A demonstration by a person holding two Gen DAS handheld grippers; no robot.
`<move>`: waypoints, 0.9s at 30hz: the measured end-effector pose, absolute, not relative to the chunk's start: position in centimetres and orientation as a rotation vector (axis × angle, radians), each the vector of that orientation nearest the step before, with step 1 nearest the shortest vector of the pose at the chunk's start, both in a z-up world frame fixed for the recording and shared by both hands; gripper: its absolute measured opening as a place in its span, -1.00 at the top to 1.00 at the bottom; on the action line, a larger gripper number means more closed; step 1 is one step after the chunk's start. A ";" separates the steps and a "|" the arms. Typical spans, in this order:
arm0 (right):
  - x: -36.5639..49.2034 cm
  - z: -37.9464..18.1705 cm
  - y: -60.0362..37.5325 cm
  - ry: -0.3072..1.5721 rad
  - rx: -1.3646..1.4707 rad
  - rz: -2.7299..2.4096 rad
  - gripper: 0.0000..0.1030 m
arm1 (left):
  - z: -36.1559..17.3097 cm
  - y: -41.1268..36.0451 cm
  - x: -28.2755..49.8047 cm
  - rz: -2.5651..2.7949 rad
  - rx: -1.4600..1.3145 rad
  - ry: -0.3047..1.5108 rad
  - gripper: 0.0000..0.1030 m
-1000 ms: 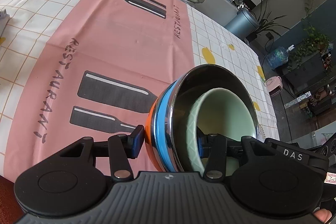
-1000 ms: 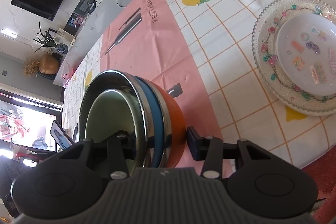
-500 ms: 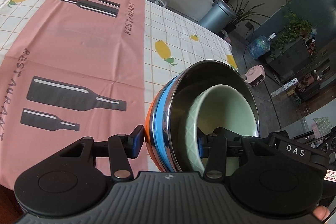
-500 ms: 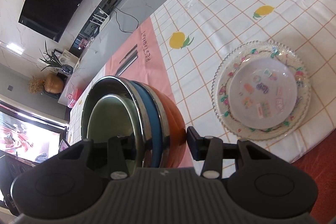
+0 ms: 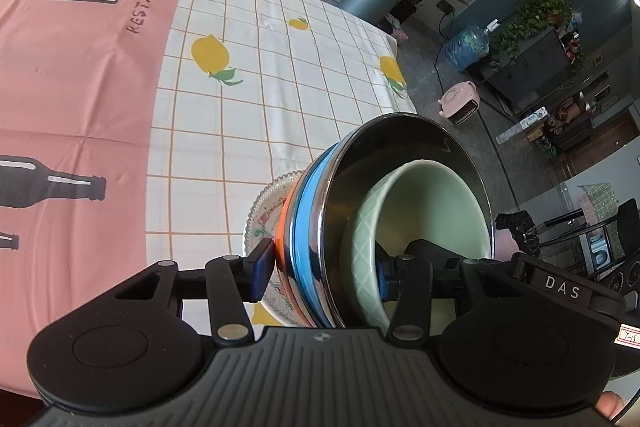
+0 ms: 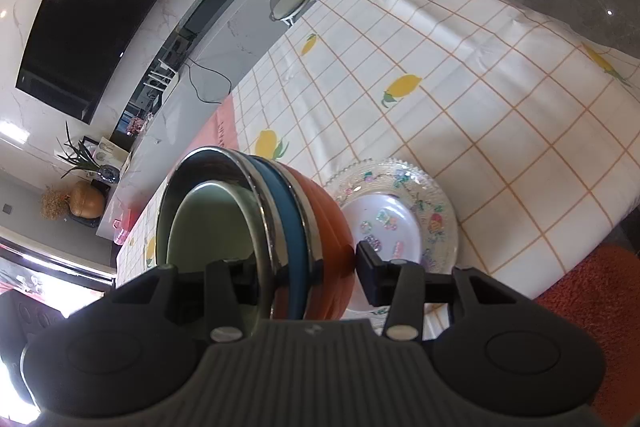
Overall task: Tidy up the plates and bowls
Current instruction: 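Lift the bowl stack and carry it onto the glass plate with both grippers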
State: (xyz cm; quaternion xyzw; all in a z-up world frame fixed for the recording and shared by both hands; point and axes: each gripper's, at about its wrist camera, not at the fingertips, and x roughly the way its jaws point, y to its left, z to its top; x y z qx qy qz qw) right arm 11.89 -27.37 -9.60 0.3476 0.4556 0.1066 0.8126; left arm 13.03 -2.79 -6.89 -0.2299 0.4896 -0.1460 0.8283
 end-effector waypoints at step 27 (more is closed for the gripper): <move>13.9 -13.9 -30.0 1.038 0.838 0.216 0.11 | -8.8 -5.0 14.6 -0.275 -0.431 1.088 -0.04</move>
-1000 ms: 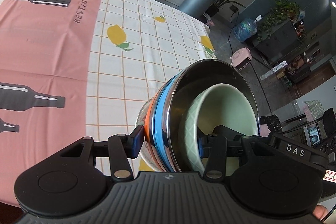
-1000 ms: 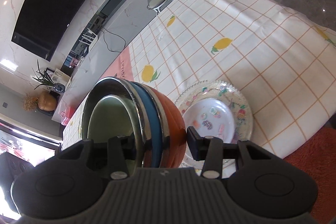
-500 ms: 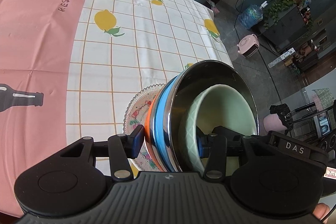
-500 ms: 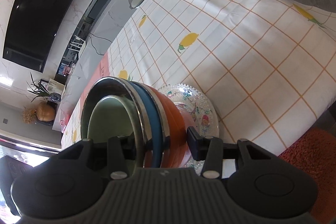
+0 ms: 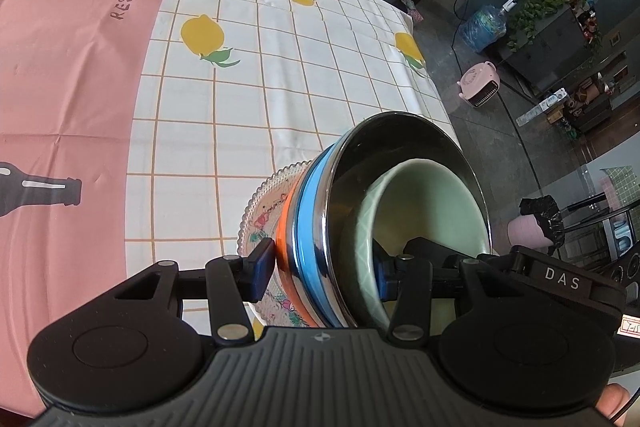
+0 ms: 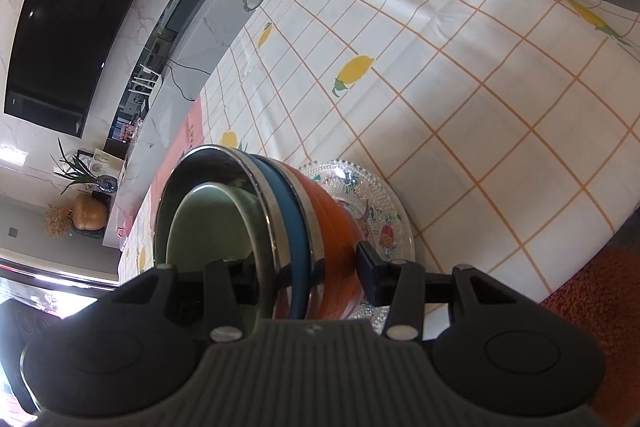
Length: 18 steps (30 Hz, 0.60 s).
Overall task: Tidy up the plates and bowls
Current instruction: 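Lift the bowl stack and carry it onto the glass plate with both grippers, then lower the bowl stack onto the plates and open both grippers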
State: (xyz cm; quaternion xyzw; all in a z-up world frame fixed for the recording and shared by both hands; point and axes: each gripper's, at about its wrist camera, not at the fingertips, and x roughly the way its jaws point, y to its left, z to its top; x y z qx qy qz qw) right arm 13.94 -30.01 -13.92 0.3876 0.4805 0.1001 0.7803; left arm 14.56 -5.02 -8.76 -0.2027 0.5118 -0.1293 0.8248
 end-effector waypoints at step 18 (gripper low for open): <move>13.7 -11.4 -30.6 0.974 0.806 0.188 -0.31 | -7.0 -4.3 14.1 -0.264 -0.446 1.008 -0.44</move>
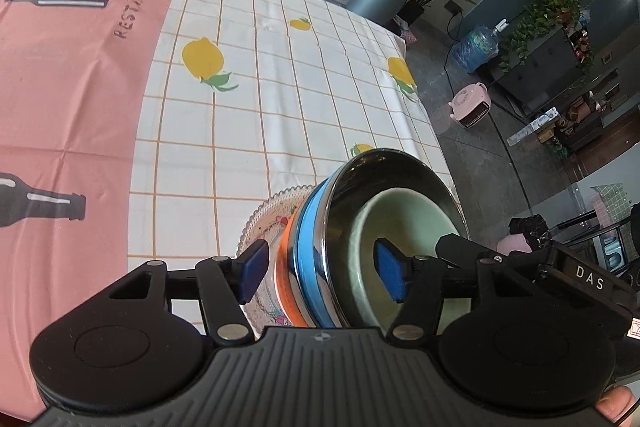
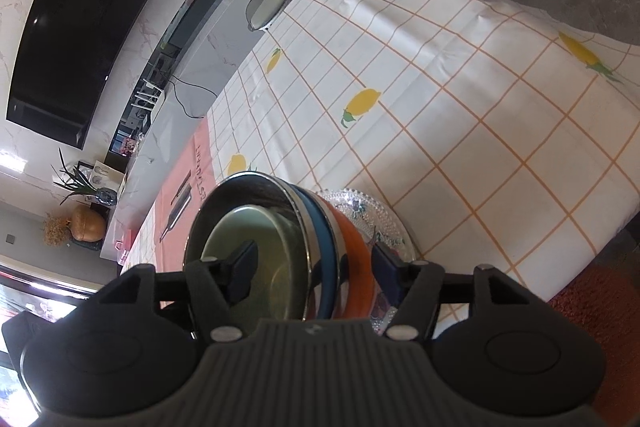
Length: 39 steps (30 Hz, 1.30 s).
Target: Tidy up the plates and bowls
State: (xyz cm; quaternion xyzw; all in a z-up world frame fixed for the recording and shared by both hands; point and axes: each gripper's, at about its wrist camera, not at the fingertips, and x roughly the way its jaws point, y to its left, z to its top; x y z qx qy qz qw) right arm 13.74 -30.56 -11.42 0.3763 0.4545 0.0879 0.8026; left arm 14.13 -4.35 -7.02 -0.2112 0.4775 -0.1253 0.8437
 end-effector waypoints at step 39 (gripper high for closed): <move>-7.9 -0.2 -19.3 0.582 0.178 0.059 -0.91 | 2.2 -1.6 -6.5 -0.076 -0.045 0.501 -0.73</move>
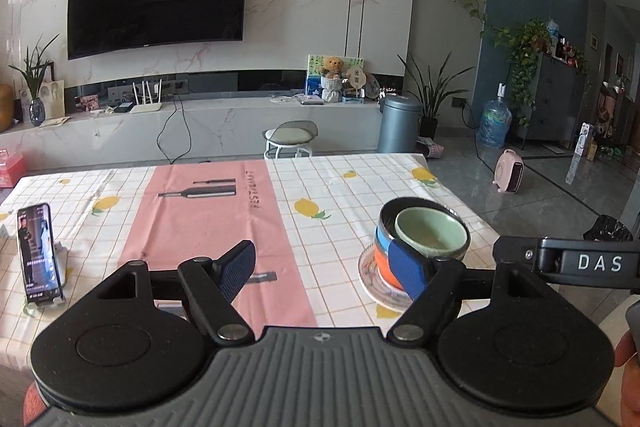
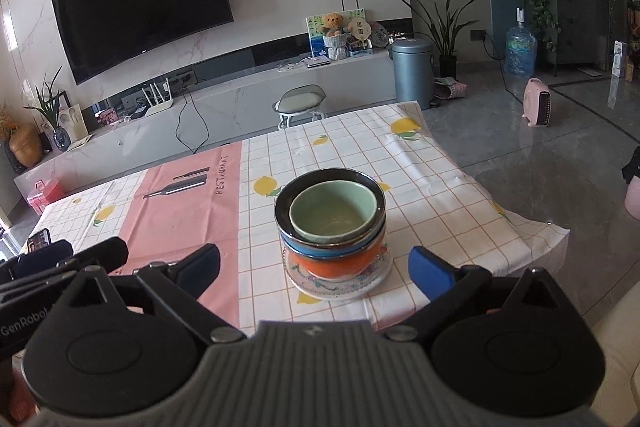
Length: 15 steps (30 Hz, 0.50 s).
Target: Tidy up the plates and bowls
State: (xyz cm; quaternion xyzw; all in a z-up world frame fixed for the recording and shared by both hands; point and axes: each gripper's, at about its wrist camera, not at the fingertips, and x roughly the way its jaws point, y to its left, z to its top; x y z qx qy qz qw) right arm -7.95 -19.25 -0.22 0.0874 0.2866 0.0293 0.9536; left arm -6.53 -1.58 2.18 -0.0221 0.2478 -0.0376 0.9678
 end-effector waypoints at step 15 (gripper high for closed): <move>-13.1 -5.3 -18.7 0.665 0.129 -0.018 -0.93 | -1.4 -1.6 -10.2 -0.028 -0.054 0.590 -0.73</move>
